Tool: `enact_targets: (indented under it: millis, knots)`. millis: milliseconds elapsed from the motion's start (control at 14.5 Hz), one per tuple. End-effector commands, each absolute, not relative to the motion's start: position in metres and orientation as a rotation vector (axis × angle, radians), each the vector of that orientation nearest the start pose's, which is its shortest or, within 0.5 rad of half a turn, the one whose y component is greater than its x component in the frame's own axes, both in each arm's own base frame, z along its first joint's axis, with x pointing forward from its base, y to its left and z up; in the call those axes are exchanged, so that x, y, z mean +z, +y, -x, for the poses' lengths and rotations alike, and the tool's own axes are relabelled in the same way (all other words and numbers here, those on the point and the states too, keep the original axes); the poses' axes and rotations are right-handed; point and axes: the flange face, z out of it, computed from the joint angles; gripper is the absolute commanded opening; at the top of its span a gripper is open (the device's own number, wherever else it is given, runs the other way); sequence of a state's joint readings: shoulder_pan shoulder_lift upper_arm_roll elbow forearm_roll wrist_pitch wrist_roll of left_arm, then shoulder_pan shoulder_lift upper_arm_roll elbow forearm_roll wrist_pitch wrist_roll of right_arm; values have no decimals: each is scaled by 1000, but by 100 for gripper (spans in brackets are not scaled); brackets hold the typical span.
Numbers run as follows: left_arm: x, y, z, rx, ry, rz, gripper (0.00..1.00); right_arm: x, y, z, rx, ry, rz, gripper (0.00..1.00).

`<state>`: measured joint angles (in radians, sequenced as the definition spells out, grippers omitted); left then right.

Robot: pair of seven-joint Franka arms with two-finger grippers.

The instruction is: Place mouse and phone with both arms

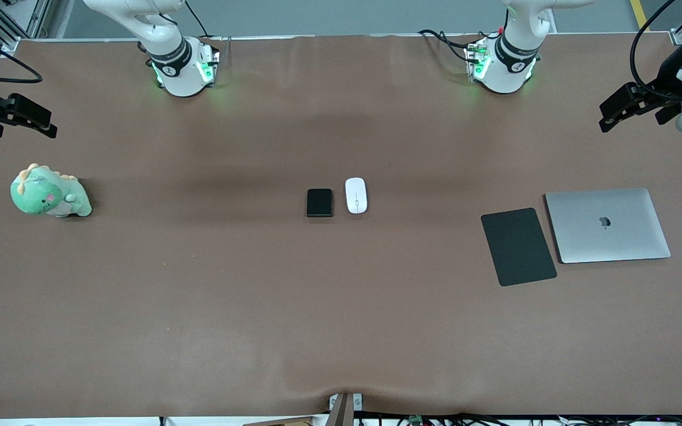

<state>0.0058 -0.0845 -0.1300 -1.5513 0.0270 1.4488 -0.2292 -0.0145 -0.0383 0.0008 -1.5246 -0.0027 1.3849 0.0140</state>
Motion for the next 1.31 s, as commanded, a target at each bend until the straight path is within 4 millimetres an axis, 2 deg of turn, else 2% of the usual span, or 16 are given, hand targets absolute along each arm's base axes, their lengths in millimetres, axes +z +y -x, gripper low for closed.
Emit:
enact_targets:
  millis: [0, 138, 345, 483, 552, 690, 897, 1034, 1103, 1241]
  knots:
    - [673, -62, -510, 33, -146, 3113, 100, 654, -11, -520, 153, 42, 3122, 100]
    - [672, -64, -511, 33, -147, 3110, 100, 649, -11, -523, 167, 42, 3121, 100]
    - [651, -74, -529, 87, -137, 3104, 100, 647, -12, -525, 170, 47, 3121, 100]
    - [634, -107, -540, 124, -77, 3104, 100, 644, -12, -526, 179, 45, 3121, 100]
    - [615, -121, -547, 163, -94, 3099, 100, 644, -12, -527, 177, 45, 3120, 100]
    - [578, -174, -556, 218, -90, 3082, 100, 643, -10, -528, 177, 40, 3122, 100]
    - [526, -265, -560, 189, -158, 3080, 100, 643, -8, -528, 180, 33, 3122, 100]
    - [482, -341, -545, 174, -164, 3081, 100, 630, -6, -536, 218, 26, 3119, 100]
    - [459, -371, -537, 171, -169, 3072, 100, 628, -4, -537, 220, 19, 3119, 100]
    - [411, -406, -538, 131, -228, 3069, 100, 625, -1, -539, 230, 10, 3119, 100]
